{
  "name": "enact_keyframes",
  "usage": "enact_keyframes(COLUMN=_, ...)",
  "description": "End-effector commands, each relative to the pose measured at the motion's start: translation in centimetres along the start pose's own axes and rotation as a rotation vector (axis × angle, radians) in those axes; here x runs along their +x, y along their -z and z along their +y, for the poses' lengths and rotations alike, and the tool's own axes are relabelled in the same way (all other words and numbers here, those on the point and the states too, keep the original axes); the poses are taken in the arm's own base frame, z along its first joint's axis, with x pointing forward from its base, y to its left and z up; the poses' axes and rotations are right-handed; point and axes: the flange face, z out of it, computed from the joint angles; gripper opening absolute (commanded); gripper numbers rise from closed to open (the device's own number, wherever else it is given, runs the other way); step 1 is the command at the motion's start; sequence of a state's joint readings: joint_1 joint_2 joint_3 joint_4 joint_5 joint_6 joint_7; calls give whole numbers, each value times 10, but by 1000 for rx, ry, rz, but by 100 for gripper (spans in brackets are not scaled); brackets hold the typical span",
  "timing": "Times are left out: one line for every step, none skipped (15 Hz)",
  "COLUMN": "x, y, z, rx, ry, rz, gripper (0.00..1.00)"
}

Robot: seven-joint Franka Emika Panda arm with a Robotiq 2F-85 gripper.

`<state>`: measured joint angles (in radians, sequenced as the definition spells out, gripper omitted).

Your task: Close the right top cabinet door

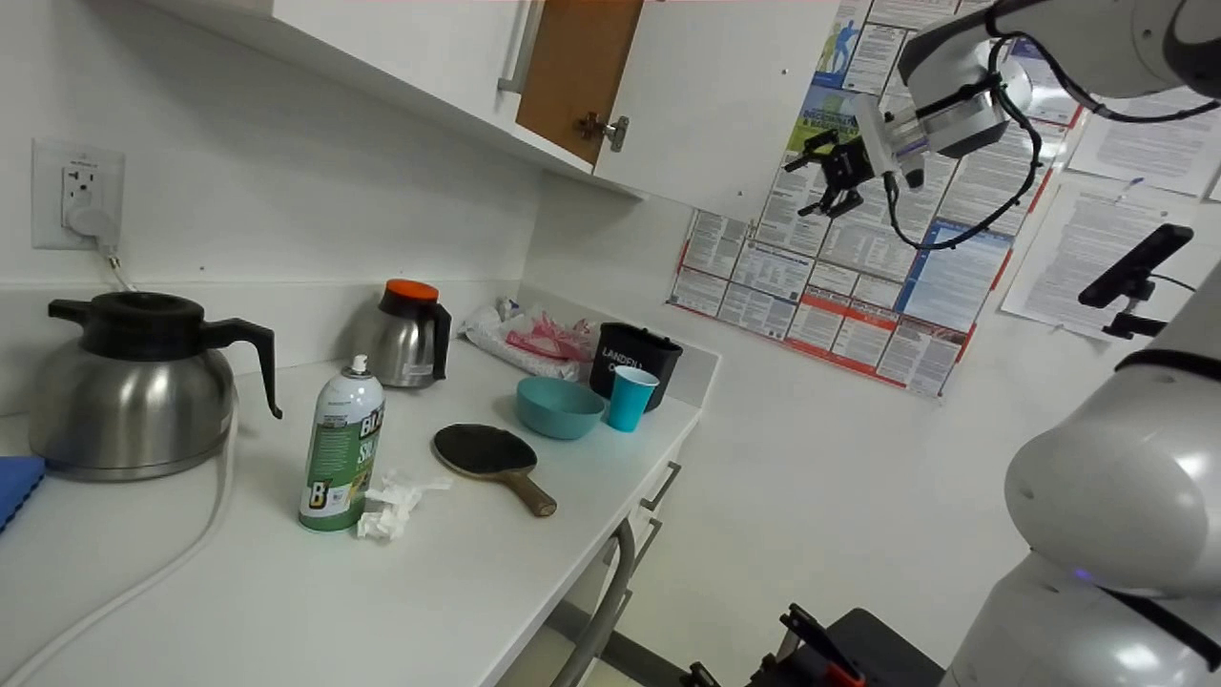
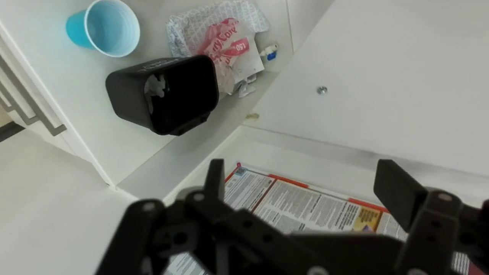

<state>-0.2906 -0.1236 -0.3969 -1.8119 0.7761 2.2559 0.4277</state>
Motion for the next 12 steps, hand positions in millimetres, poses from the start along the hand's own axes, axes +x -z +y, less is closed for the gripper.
enact_keyframes(x=27, y=10, z=-14, rx=84, ry=-166, rz=63, gripper=100)
enact_keyframes(x=31, y=11, z=-15, rx=113, ry=-205, rz=80, gripper=100)
enact_keyframes(x=34, y=12, z=-16, rx=147, ry=-234, rz=86, gripper=100)
enact_keyframes(x=36, y=11, z=-17, rx=167, ry=-243, rz=73, gripper=100)
enact_keyframes(x=36, y=9, z=-17, rx=192, ry=-238, rz=54, gripper=100)
enact_keyframes(x=37, y=5, z=-18, rx=213, ry=-249, rz=34, gripper=96)
enact_keyframes(x=38, y=2, z=-19, rx=234, ry=-259, rz=16, gripper=74)
enact_keyframes(x=39, y=-2, z=-19, rx=250, ry=-267, rz=5, gripper=71)
enact_keyframes(x=41, y=-5, z=-19, rx=264, ry=-270, rz=0, gripper=70)
enact_keyframes(x=42, y=-9, z=-18, rx=274, ry=-275, rz=-7, gripper=63)
enact_keyframes(x=43, y=-13, z=-17, rx=283, ry=-275, rz=-13, gripper=53)
enact_keyframes(x=43, y=-16, z=-17, rx=291, ry=-274, rz=-22, gripper=46)
